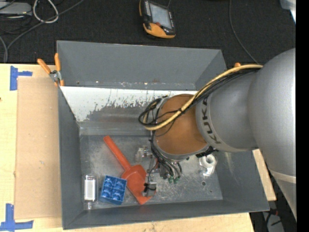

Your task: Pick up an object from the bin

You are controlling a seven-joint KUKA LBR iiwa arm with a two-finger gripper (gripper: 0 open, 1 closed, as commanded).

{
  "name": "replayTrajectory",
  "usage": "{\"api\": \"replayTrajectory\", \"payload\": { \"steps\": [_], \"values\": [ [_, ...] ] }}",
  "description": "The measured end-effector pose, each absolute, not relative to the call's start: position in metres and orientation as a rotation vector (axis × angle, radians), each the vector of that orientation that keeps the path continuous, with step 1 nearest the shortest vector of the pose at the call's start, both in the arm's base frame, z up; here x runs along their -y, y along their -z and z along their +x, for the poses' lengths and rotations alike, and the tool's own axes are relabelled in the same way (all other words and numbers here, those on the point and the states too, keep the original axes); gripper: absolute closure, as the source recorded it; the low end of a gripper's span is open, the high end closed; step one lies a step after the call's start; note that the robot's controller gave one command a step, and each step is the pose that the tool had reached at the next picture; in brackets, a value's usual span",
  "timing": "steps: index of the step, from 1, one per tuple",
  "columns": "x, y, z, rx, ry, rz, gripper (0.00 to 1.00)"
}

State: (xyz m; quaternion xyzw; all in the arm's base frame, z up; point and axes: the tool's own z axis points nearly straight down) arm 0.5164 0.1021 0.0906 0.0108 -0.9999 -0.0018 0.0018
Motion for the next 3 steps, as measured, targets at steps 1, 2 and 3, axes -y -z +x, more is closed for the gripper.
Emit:
{"api": "replayTrajectory", "payload": {
  "steps": [1,2,3],
  "values": [
    [-0.067,-0.072,0.481,3.163,0.009,0.11,0.0],
    [-0.091,-0.07,0.508,3.152,0.011,0.019,1.0],
    [-0.091,-0.07,0.508,3.152,0.012,0.018,1.0]
  ]
}}
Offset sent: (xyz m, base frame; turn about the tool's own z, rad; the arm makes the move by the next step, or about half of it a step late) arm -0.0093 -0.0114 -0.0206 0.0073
